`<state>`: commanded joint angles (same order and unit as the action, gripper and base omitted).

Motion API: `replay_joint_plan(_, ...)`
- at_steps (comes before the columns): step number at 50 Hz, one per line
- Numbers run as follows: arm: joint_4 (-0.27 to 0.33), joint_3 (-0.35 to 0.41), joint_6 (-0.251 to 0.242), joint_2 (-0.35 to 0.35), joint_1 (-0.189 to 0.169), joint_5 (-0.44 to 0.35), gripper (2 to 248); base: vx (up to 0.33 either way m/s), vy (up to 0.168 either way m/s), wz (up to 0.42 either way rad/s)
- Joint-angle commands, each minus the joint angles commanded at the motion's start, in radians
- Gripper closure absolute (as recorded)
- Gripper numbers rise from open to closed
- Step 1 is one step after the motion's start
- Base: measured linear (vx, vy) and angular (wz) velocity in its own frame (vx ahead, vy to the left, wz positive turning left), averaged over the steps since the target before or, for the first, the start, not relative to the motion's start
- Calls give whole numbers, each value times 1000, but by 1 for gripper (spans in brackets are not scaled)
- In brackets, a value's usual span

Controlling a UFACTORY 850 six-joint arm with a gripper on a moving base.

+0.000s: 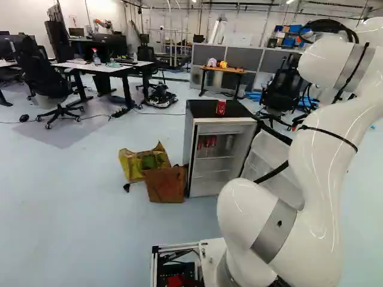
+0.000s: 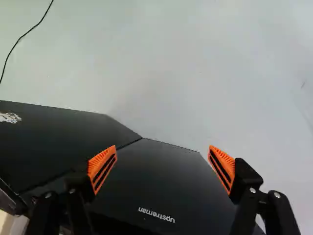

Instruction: Grab a drink from the fridge

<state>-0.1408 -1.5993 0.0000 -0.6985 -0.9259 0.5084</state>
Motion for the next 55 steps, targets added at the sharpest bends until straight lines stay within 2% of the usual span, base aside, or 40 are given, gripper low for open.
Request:
replay_joint_plan(11, 0, -9, 0, -28, 0, 20, 3, 0, 0, 0)
replay_joint_plan(27, 0, -9, 0, -28, 0, 52, 3, 0, 0, 0)
replay_joint_plan(55, 0, 36, 0, 2, -4, 135, 3, 0, 0, 0)
